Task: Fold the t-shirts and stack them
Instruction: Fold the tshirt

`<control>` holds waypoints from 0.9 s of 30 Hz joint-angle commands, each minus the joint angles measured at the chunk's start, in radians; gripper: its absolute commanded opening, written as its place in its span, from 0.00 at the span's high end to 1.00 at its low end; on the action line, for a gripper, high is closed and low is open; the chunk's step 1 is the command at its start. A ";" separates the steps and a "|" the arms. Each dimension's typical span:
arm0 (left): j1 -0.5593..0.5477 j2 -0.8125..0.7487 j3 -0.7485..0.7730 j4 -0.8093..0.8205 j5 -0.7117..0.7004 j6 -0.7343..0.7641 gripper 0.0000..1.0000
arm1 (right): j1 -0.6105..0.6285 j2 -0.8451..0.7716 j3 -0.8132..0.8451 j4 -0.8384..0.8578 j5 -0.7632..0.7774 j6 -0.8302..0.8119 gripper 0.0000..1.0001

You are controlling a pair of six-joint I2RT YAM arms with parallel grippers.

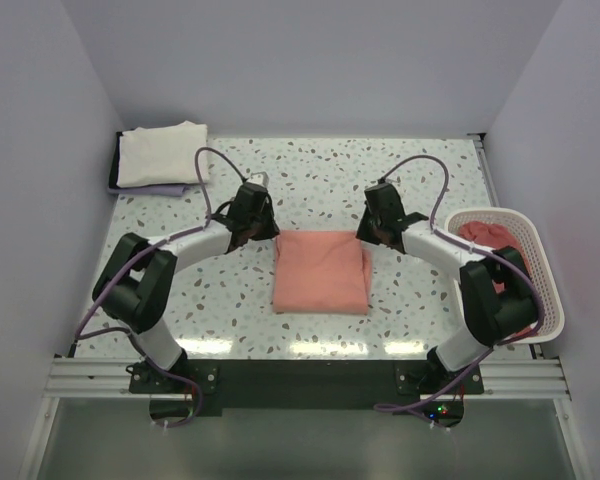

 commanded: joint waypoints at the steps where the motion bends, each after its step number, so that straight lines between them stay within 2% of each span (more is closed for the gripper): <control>1: 0.032 -0.051 0.041 -0.021 0.011 0.026 1.00 | -0.011 -0.055 0.000 -0.001 0.073 -0.017 1.00; 7: 0.065 -0.022 0.053 -0.018 0.045 0.025 1.00 | -0.027 -0.023 0.008 0.007 0.059 -0.017 1.00; 15: 0.102 0.128 0.178 -0.029 0.126 0.041 1.00 | -0.073 0.103 0.101 0.001 0.010 -0.032 1.00; 17: 0.108 0.136 0.194 -0.027 0.131 0.040 0.86 | -0.081 0.141 0.134 -0.010 0.002 -0.041 0.98; 18: 0.111 0.135 0.198 -0.026 0.132 0.038 0.78 | -0.084 0.150 0.146 -0.019 -0.004 -0.046 0.96; 19: 0.113 0.129 0.199 -0.026 0.134 0.038 0.65 | -0.087 0.157 0.155 -0.036 -0.007 -0.047 0.92; 21: 0.116 0.098 0.195 -0.030 0.120 0.040 0.54 | -0.089 0.151 0.172 -0.052 -0.005 -0.060 0.84; 22: 0.116 0.086 0.195 -0.036 0.112 0.040 0.53 | -0.090 0.143 0.174 -0.064 -0.004 -0.066 0.73; 25: 0.116 0.018 0.161 -0.038 0.095 0.031 0.52 | -0.090 0.091 0.168 -0.091 -0.001 -0.078 0.58; 27: 0.110 -0.040 0.109 -0.011 0.118 0.021 0.52 | -0.089 0.040 0.154 -0.111 0.001 -0.084 0.53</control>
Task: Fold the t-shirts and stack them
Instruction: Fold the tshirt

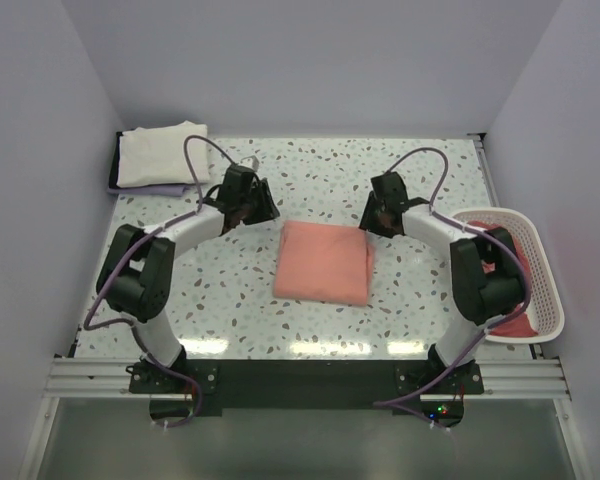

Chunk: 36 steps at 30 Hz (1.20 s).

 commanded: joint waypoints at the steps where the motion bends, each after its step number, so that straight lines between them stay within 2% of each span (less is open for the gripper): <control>1: -0.006 -0.155 -0.065 0.044 0.013 -0.008 0.53 | 0.000 -0.118 0.017 -0.048 0.014 -0.025 0.53; 6: -0.034 -0.210 -0.144 0.059 0.058 -0.012 0.54 | 0.025 -0.236 -0.058 -0.063 -0.024 -0.024 0.50; 11: -0.046 -0.247 -0.231 0.123 0.089 -0.021 0.38 | 0.054 -0.322 -0.157 -0.042 -0.066 -0.010 0.51; 18: -0.056 -0.221 -0.277 0.142 0.122 -0.015 0.24 | 0.072 -0.269 -0.186 -0.024 -0.098 -0.021 0.59; 25: -0.056 -0.161 -0.306 0.163 0.198 -0.011 0.21 | 0.072 -0.253 -0.233 -0.037 -0.070 -0.039 0.58; 32: -0.057 -0.103 -0.313 0.159 0.192 0.006 0.21 | 0.071 -0.247 -0.259 -0.021 -0.073 -0.041 0.46; 36: -0.059 -0.072 -0.313 0.157 0.196 0.008 0.22 | 0.072 -0.246 -0.279 -0.008 -0.087 -0.030 0.46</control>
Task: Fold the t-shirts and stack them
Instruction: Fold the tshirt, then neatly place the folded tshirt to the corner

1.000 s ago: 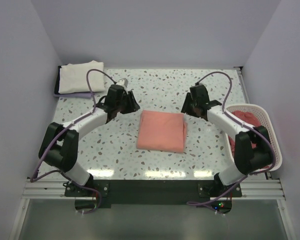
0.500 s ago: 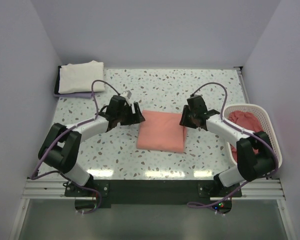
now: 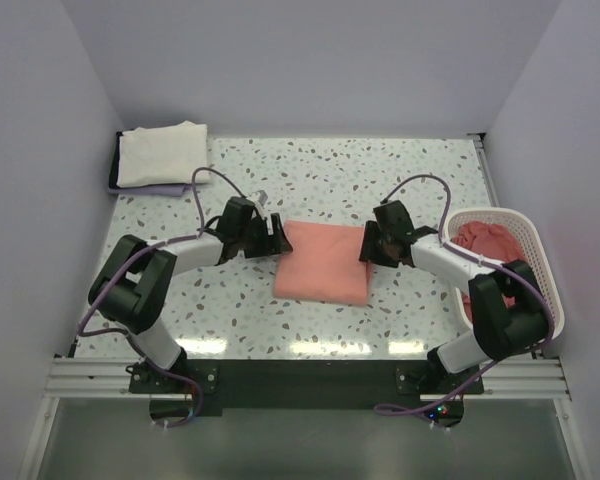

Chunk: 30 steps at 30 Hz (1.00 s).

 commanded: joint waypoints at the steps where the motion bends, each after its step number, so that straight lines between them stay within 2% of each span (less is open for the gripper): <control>1: -0.006 0.043 -0.003 0.006 0.009 0.018 0.22 | 0.005 0.004 -0.029 0.031 -0.011 0.002 0.46; 10: -0.047 0.095 0.000 -0.019 -0.043 0.020 0.26 | 0.004 0.026 -0.058 0.054 -0.006 0.016 0.50; 13: -0.072 0.113 0.001 -0.037 -0.088 0.018 0.29 | -0.001 0.032 -0.057 0.059 -0.009 0.020 0.56; 14: -0.078 0.116 0.000 -0.040 -0.100 0.018 0.30 | -0.004 0.033 -0.057 0.061 -0.014 0.020 0.63; 19: -0.106 0.136 -0.018 -0.048 -0.157 0.013 0.34 | -0.013 0.040 -0.054 0.065 -0.029 0.022 0.78; 22: -0.115 0.153 -0.012 -0.052 -0.177 0.013 0.36 | -0.016 0.049 -0.054 0.071 -0.040 0.020 0.80; 25: -0.127 0.173 0.006 -0.052 -0.183 0.013 0.45 | -0.016 0.052 -0.055 0.077 -0.049 0.022 0.82; 26: -0.132 0.175 0.018 -0.052 -0.187 0.013 0.56 | -0.015 0.049 -0.055 0.077 -0.052 0.022 0.82; 28: -0.146 0.182 0.037 -0.098 -0.209 0.009 0.67 | -0.016 0.038 -0.048 0.073 -0.055 0.022 0.81; 29: -0.149 0.187 0.070 -0.117 -0.226 0.010 0.83 | -0.015 0.030 -0.043 0.061 -0.058 0.022 0.80; 30: -0.155 0.198 0.089 -0.162 -0.273 0.019 0.90 | -0.016 0.020 -0.034 0.055 -0.061 0.022 0.78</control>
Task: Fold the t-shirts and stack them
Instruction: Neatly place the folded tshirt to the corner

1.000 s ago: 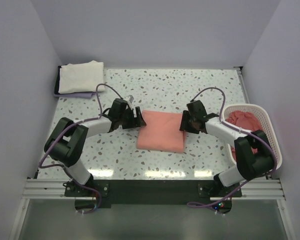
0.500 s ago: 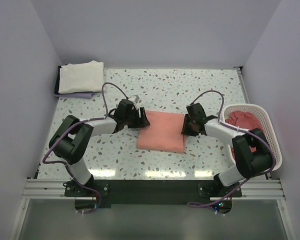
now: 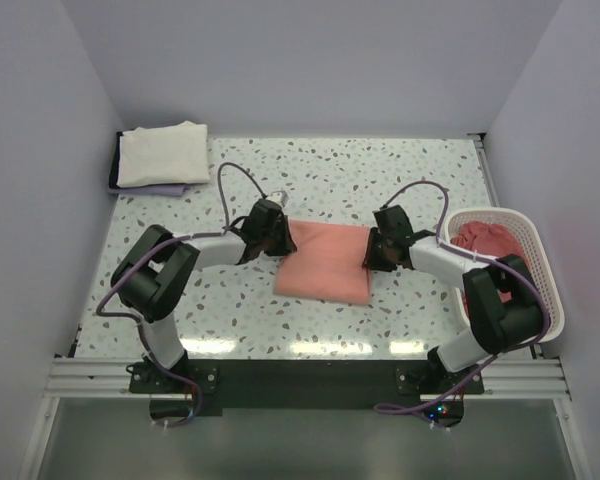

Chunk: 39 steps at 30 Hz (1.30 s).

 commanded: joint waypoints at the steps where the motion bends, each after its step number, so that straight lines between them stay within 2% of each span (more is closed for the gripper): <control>1: -0.027 0.081 0.034 -0.260 -0.128 0.030 0.97 | -0.004 -0.031 0.024 -0.009 -0.010 0.001 0.67; 2: -0.027 0.084 0.052 -0.285 -0.156 0.034 1.00 | -0.005 -0.066 0.030 -0.018 -0.011 -0.001 0.61; 5: -0.024 0.107 0.170 -0.385 -0.280 0.053 1.00 | -0.005 -0.141 0.053 -0.064 -0.017 -0.002 0.50; 7: -0.016 0.135 0.231 -0.461 -0.368 0.074 1.00 | -0.004 -0.178 0.062 -0.076 -0.029 0.001 0.47; 12: 0.054 0.193 0.440 -0.579 -0.554 0.159 1.00 | -0.004 -0.276 0.052 -0.109 -0.056 -0.004 0.46; 14: 0.097 0.213 0.532 -0.601 -0.588 0.182 1.00 | -0.004 -0.299 0.048 -0.127 -0.053 -0.010 0.46; 16: 0.120 0.254 0.605 -0.644 -0.666 0.234 1.00 | -0.002 -0.319 0.044 -0.145 -0.051 -0.021 0.46; 21: 0.168 0.408 0.915 -0.715 -0.899 0.420 1.00 | -0.004 -0.359 0.010 -0.164 -0.071 -0.038 0.46; 25: 0.194 0.498 1.078 -0.699 -0.989 0.553 1.00 | -0.002 -0.379 0.004 -0.182 -0.068 -0.050 0.46; 29: 0.238 0.547 1.204 -0.675 -0.989 0.655 1.00 | -0.004 -0.381 -0.001 -0.191 -0.069 -0.058 0.46; 39: 0.298 0.561 1.313 -0.434 -1.091 0.960 1.00 | -0.002 -0.324 -0.005 -0.165 -0.076 -0.059 0.47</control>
